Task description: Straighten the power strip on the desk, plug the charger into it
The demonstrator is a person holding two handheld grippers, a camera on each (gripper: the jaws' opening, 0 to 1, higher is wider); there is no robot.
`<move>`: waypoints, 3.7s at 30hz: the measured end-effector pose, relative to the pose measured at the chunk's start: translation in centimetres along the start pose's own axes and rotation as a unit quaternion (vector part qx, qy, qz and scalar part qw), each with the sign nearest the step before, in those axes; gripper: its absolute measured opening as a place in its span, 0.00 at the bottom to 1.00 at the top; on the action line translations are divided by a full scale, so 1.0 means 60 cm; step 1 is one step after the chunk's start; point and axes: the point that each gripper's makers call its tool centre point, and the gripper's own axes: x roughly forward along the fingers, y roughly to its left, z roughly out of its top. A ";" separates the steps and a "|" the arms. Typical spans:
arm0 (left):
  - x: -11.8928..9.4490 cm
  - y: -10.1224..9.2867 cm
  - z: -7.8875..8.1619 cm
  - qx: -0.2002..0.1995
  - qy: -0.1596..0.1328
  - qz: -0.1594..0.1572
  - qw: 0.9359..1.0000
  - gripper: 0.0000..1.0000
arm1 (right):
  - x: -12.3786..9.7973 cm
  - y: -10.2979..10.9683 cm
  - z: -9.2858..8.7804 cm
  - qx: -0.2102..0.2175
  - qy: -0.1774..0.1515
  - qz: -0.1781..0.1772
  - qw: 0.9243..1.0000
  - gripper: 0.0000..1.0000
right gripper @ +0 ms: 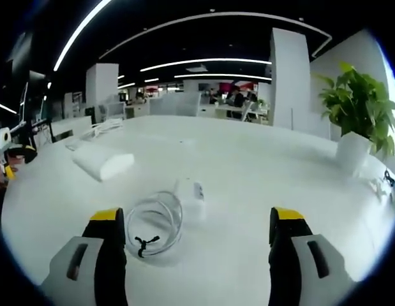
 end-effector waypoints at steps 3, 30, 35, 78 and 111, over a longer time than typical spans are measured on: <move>-0.001 0.003 -0.001 -0.001 0.000 0.001 1.000 0.99 | 0.003 0.002 0.001 -0.002 0.001 0.000 1.000 0.92; 0.006 0.013 -0.006 -0.005 0.002 0.006 1.000 0.99 | 0.046 -0.032 -0.011 -0.012 0.022 -0.016 1.000 0.88; 0.007 0.013 -0.008 -0.006 0.003 0.006 1.000 0.99 | 0.054 -0.039 -0.014 -0.011 0.026 -0.015 0.999 0.88; 0.006 0.024 -0.016 -0.011 0.004 0.011 1.000 0.99 | 0.118 -0.052 -0.001 -0.001 0.012 -0.003 1.000 0.21; 0.003 0.025 -0.017 -0.005 0.010 0.016 1.000 0.99 | 0.073 -0.008 0.027 -0.031 0.013 0.028 0.999 0.21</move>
